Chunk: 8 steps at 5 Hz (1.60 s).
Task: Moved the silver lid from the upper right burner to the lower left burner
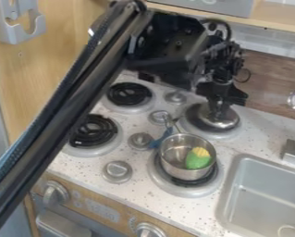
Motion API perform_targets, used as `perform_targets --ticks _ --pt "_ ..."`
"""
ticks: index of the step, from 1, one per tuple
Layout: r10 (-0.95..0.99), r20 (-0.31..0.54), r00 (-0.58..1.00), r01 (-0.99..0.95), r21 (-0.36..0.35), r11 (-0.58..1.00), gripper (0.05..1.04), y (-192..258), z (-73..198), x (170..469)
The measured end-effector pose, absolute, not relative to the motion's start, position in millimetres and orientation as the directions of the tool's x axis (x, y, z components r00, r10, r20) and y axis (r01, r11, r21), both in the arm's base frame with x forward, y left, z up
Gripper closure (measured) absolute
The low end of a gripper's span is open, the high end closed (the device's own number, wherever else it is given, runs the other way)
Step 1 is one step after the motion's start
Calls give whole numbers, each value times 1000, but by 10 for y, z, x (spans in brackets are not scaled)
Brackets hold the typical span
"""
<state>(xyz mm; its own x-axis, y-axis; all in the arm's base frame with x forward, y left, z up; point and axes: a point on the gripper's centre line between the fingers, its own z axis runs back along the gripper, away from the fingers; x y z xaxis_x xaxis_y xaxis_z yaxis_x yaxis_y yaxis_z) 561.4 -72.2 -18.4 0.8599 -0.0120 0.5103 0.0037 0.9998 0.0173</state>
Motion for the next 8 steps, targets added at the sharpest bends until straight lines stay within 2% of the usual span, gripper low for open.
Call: perform_targets --ticks 2,4,6,7,8 --pt "-8 602 799 -20 39 999 874 -611 408 5445" --pt "85 604 792 -136 39 990 874 -299 681 5032" --pt "253 554 793 -322 29 946 874 286 781 4417" --pt "351 507 787 -404 -7 915 874 537 686 4178" --pt "394 459 797 -438 -9 899 874 813 597 4034"
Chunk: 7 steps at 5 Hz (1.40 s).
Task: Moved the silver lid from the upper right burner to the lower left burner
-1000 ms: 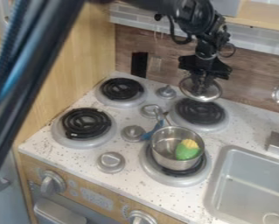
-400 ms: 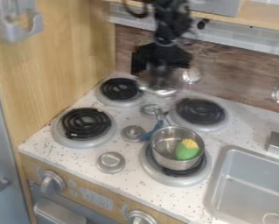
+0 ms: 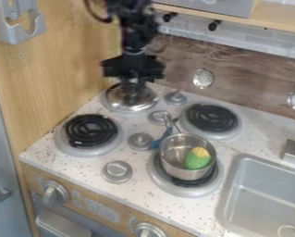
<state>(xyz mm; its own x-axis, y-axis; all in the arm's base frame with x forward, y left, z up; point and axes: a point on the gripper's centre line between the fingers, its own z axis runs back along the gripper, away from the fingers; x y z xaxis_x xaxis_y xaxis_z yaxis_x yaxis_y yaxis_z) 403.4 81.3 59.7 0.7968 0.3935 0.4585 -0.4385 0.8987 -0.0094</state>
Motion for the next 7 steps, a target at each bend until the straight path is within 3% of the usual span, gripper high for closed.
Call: perform_targets --ticks 1,2,4,6,7 --pt "415 403 816 -451 -5 892 874 984 413 3818" --pt "418 411 810 -466 19 884 874 1143 330 3714" --pt "439 401 804 -495 41 868 874 1330 255 3771" --pt "475 321 819 -503 4 864 874 1517 6 3863" --pt "484 341 805 -514 -5 858 874 1585 17 3872"
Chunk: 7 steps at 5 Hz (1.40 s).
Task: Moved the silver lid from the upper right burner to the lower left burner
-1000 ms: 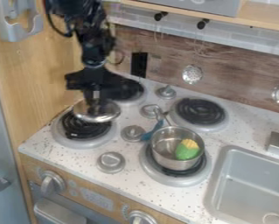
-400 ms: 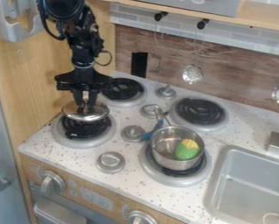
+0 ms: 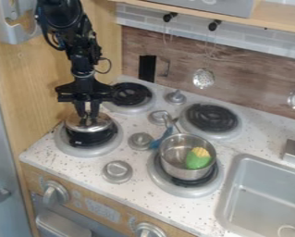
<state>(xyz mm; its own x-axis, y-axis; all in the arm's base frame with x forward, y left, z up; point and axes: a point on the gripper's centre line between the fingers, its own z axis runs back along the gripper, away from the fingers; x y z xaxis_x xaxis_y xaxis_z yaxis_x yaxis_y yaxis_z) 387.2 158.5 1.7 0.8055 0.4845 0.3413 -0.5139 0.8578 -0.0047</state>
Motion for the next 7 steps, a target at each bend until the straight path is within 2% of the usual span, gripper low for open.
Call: perform_targets --ticks 1,2,4,5,6,7 --pt "494 321 808 -521 0 853 874 1580 6 3843" --pt "509 281 814 -531 3 847 821 1583 -33 3853" --pt "528 211 822 -535 -30 844 232 1528 -58 3907" --pt "487 197 851 -487 -52 872 59 1486 -20 3935" --pt "328 209 921 -307 -128 943 77 1343 76 4047" --pt "164 231 959 -133 -144 981 84 1290 348 4201"
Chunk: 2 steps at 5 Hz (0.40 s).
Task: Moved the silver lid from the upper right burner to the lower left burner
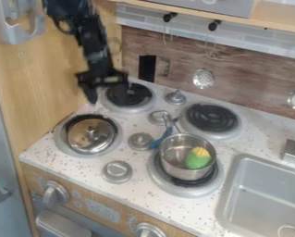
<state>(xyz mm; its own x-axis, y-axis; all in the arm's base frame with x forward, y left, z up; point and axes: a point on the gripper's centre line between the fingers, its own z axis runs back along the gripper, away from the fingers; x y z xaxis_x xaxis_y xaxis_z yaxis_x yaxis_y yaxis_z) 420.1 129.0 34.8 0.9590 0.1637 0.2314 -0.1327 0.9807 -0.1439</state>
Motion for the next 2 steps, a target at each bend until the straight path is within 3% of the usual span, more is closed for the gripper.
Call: perform_targets --ticks 1,2 --pt "3 265 964 29 -115 993 84 1176 784 4423" --pt "-85 215 973 106 -84 991 84 944 781 4511"
